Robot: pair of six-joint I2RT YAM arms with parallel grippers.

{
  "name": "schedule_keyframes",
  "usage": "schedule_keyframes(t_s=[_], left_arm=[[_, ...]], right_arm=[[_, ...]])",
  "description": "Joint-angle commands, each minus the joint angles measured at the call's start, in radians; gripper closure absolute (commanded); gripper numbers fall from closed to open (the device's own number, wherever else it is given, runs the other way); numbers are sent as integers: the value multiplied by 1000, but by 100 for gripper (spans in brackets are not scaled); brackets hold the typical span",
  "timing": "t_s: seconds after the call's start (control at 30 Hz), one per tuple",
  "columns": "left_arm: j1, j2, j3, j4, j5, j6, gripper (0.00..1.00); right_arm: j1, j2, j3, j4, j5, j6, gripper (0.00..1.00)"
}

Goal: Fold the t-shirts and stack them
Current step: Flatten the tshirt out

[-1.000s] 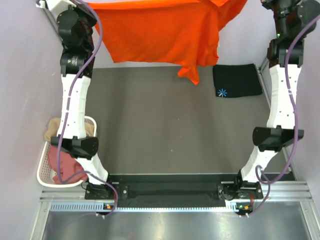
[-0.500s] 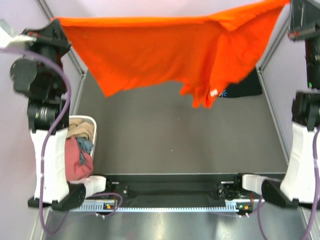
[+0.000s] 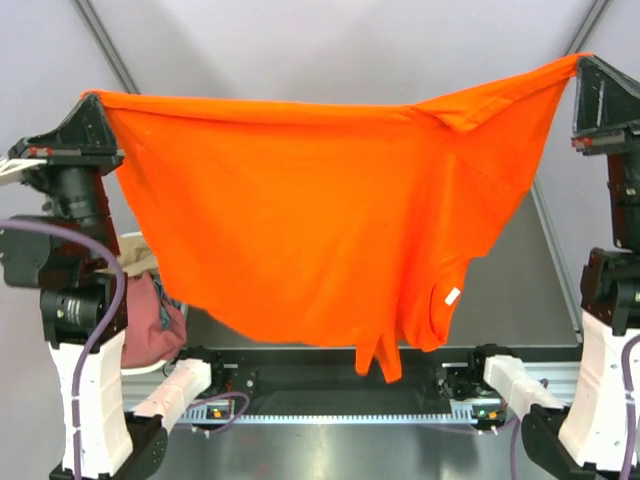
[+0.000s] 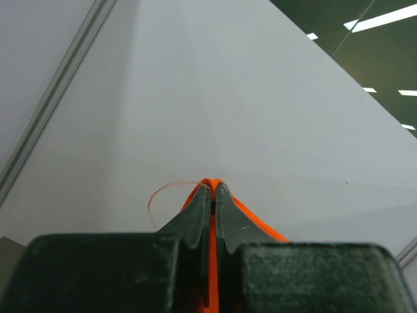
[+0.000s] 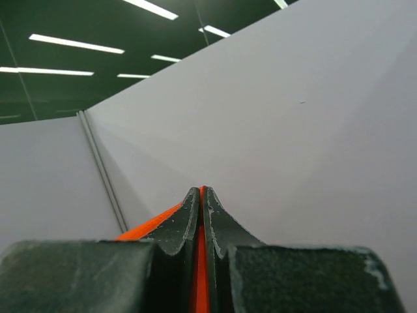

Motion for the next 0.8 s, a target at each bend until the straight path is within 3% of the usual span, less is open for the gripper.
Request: schedule_keyframes(t_s=[0.0,0.43,0.77], left_arm=[[9,42,-26,46,-27,7,100],[9,146,-15,101,-13,8,100],[9,7,-116,92,-8,5,100]], right_arm=[[-23,56,-21,57,19,-25,100],[-23,127,-21,83,18,-55,100],[-23,-11,-88,68,27,-61,100]])
